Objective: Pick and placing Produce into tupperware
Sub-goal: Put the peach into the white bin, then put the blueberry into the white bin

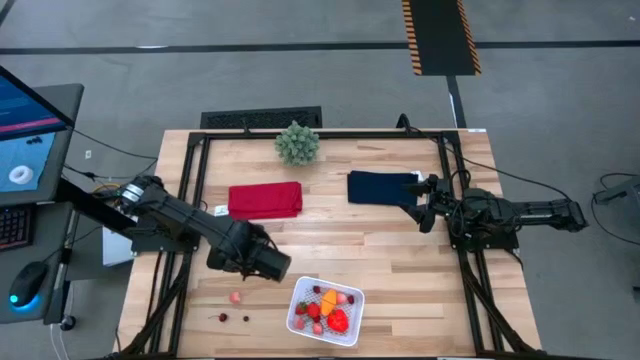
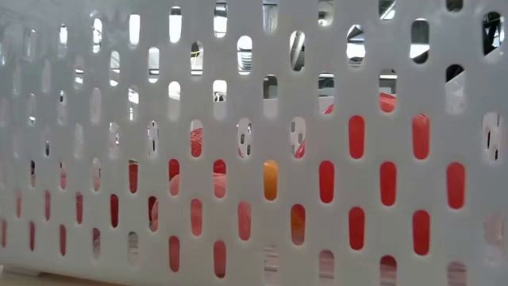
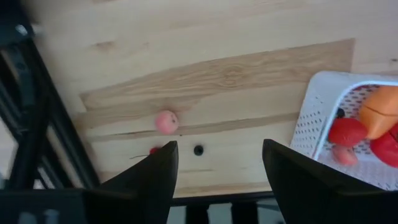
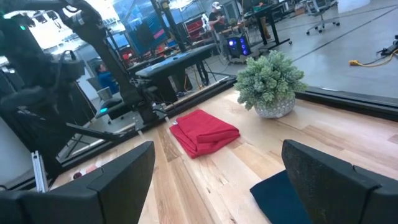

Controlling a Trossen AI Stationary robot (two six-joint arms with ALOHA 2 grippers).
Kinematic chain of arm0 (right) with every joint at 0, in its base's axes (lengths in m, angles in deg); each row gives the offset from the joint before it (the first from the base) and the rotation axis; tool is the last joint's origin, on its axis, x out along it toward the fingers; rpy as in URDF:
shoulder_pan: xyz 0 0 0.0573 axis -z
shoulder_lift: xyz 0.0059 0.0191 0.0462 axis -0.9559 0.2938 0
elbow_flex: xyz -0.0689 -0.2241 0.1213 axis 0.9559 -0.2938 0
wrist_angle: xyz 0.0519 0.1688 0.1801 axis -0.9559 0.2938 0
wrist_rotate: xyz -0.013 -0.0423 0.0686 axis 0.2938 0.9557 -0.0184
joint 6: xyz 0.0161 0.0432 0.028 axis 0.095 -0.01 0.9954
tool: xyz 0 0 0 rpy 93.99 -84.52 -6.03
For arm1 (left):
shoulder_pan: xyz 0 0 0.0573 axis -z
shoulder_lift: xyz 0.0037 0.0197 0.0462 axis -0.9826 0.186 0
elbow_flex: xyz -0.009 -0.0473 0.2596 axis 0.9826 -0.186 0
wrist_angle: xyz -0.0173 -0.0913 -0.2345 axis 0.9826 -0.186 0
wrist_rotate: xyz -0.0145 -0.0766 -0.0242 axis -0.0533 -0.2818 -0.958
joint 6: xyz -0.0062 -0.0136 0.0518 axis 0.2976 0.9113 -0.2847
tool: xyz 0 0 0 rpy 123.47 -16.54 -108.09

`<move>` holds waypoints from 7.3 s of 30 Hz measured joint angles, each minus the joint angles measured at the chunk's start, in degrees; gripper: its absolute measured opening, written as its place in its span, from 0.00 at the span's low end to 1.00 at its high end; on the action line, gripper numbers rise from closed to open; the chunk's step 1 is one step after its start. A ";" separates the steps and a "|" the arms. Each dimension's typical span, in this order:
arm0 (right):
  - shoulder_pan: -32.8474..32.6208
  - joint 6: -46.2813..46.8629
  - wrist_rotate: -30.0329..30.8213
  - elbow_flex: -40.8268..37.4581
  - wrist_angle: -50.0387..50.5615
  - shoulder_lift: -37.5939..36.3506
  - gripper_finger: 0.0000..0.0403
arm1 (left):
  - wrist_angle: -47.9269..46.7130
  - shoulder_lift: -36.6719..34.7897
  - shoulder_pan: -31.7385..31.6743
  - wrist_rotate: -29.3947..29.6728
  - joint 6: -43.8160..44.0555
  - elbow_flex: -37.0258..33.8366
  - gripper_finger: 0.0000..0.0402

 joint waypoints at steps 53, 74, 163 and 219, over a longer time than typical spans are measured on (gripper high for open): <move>0.00 0.01 0.00 0.01 0.01 0.00 0.93 | 42.66 -8.05 17.68 1.09 31.59 -43.79 0.98; 0.01 -0.01 0.02 -0.01 0.01 0.00 0.93 | 52.47 -7.99 17.70 -1.61 31.89 -50.50 0.88; 0.00 -0.01 0.01 0.01 0.01 0.00 0.93 | 3.08 32.00 4.83 -2.52 -54.72 38.27 0.27; -0.01 0.00 0.00 0.01 0.01 0.00 0.93 | 21.10 -11.87 18.21 -2.31 -15.94 -26.42 0.78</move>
